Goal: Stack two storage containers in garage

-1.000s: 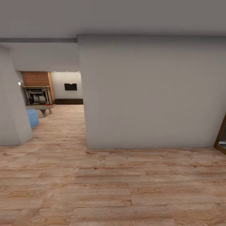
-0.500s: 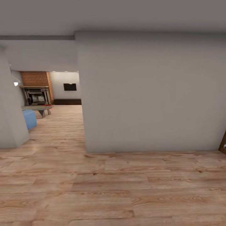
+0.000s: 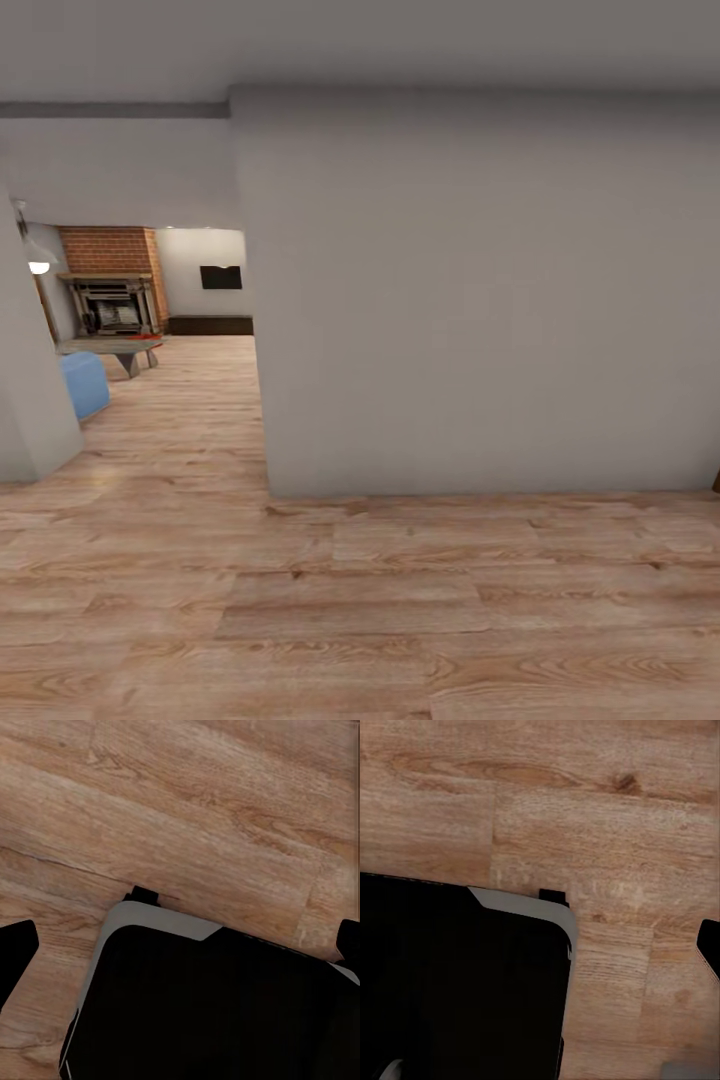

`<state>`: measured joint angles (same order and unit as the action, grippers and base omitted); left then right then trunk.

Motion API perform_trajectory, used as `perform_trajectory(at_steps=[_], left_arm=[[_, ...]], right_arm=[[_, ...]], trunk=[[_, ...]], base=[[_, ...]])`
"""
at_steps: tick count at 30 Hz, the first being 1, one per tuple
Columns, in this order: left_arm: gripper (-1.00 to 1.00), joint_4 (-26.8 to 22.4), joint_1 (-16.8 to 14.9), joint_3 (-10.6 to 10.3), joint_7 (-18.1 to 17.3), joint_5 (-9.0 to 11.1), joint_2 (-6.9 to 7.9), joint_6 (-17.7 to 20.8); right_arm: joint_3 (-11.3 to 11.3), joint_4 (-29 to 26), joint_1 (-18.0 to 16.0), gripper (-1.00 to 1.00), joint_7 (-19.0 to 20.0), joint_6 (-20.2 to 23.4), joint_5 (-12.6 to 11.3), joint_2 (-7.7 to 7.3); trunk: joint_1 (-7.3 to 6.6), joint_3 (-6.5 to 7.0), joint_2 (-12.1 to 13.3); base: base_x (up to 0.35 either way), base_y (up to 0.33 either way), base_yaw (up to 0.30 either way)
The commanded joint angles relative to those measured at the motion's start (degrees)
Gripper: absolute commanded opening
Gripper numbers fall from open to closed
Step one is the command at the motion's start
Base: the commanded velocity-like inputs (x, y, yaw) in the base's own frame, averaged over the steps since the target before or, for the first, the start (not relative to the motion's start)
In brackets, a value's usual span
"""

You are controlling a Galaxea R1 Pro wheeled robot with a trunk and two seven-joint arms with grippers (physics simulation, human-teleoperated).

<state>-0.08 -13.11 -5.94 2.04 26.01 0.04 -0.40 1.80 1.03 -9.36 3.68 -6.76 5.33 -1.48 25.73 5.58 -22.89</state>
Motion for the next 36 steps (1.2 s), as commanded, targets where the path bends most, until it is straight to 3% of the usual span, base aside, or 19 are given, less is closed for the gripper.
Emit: perform_trajectory(at_steps=[1, 23, 36], left_arm=[[1.0, -0.01, -0.03, -0.48, 0.15, 0.44, 0.02, -0.04], [1.0, -0.01, -0.03, -0.5, 0.14, 0.44, 0.05, -0.07], [1.0, -0.01, -0.01, -0.48, 0.1, 0.44, 0.08, -0.17]], right_arm=[[0.12, 0.11, -0.04, 1.0, 0.02, -0.26, 0.47, -0.02], [0.12, 0.11, -0.04, 1.0, 0.01, -0.27, 0.52, -0.02], [0.13, 0.11, -0.04, 1.0, 0.24, 0.05, 0.75, -0.01]], trunk=[[0.05, -0.02, -0.03], [0.05, -0.02, -0.03], [0.05, -0.02, -0.03]], base=[[0.324, 0.0, 0.0], [0.321, 0.0, 0.0], [0.045, 0.0, 0.0]])
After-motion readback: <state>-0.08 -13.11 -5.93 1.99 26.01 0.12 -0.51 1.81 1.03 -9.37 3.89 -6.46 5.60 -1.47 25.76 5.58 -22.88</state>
